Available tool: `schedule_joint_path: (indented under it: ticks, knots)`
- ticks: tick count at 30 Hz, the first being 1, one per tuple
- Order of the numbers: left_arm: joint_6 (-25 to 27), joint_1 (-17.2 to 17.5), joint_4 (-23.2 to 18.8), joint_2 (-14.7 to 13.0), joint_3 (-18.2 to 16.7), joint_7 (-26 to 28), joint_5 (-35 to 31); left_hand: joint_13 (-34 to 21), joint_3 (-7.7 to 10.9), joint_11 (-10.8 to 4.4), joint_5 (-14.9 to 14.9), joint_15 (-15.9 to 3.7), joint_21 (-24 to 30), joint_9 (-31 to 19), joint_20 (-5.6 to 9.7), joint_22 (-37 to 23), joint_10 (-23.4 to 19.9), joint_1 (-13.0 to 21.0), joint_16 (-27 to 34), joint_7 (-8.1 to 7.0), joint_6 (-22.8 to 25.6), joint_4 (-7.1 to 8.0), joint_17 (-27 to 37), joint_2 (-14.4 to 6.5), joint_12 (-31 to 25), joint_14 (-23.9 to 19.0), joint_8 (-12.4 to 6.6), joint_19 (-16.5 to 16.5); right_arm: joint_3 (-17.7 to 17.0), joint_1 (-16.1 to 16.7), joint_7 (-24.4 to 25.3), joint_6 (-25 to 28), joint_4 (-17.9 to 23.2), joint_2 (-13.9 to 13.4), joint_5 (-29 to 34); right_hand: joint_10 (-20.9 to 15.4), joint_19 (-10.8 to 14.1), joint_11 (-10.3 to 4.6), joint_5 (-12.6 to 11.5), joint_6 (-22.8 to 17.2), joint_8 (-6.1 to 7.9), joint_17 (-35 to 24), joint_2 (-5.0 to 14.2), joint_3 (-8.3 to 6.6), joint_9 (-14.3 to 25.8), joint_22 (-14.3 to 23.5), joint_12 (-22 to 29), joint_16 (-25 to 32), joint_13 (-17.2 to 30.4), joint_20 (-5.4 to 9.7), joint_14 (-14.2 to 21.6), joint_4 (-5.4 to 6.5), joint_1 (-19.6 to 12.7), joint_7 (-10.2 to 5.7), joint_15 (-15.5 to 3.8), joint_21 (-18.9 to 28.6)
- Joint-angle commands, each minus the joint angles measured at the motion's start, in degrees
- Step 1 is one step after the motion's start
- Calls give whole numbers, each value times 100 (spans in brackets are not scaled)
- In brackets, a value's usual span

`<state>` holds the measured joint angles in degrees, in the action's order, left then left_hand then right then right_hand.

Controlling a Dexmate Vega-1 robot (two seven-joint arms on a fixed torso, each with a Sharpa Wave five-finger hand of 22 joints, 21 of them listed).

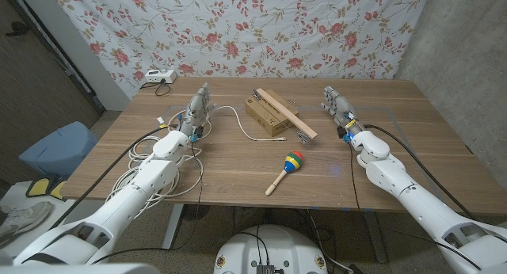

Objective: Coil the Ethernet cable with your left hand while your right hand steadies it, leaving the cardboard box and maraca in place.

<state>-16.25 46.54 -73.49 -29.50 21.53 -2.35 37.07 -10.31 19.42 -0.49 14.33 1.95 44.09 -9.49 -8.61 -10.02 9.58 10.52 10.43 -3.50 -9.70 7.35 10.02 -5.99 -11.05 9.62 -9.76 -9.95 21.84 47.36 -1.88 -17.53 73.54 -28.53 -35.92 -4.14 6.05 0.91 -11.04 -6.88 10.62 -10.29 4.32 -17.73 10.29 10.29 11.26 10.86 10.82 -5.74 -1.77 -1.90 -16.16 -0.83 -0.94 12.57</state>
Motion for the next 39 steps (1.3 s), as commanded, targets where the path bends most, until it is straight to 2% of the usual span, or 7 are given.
schedule_joint_path:
  ticks: [1,5,9,13,23,30,39]
  knots:
    - [81,-268,145,90,121,57,-213,-29,29,8,34,-8,18,-29,-23,-22,461,40,38,-8,-495,-9,23,5,-36,439,-38,-691,231,-407,-41,-80,-372,-14,434,-42,49,14,-34,-21,20,-7,0,-52,16,21,20,31,27,29,-60,-22,-48,2,-15,12]
    - [90,-303,106,134,161,229,-336,-29,26,8,36,-9,12,-29,-21,-22,468,37,38,-3,-502,-10,23,6,-35,439,-37,-690,266,-527,-59,-69,-419,-114,587,-32,35,10,-35,-12,17,-6,-2,-56,16,21,15,19,27,40,-85,-44,-64,3,34,3]
    - [212,-286,7,149,190,388,-388,-29,23,9,39,-8,6,-29,-25,-22,458,34,39,-11,-500,-11,23,7,-39,437,-39,-687,304,-519,62,111,-177,-349,822,-34,16,25,-33,0,14,-7,-16,-54,16,21,13,19,27,5,-81,-83,-83,7,171,-11]
    - [277,-284,-16,170,216,481,-427,-29,19,10,42,-8,-1,-29,-26,-22,456,31,42,-16,-492,-12,23,7,-41,430,-44,-685,347,-420,305,501,321,-668,1118,-88,31,147,-27,-2,19,-12,-38,-44,17,22,31,50,29,-105,4,-128,-95,14,272,-13]
    - [477,-304,-184,51,296,546,-579,-30,3,98,54,34,-30,-29,-33,-24,348,19,57,1,-408,-20,21,16,-83,384,-75,-663,467,-160,812,1785,1765,-1459,1901,-262,230,175,5,-93,51,-50,-119,28,25,34,80,210,41,-356,472,-192,-34,16,438,49]
    - [535,-290,-250,1,294,516,-572,-31,-8,126,62,65,-41,-31,-52,-25,271,11,76,2,-339,-25,21,20,-108,319,-93,-618,593,-75,945,2712,2543,-1838,2342,-327,259,204,14,-147,68,-64,-146,54,28,39,97,235,45,-362,564,-203,-4,15,430,54]
    - [555,-300,-237,-23,294,426,-536,-33,-20,185,69,112,-61,-33,-80,-26,226,2,84,0,-294,-30,21,27,-120,277,-99,-598,732,-62,800,3565,3252,-2175,2663,-308,267,210,15,-122,55,-69,-155,62,30,40,83,230,48,-375,575,-221,-5,3,399,52]
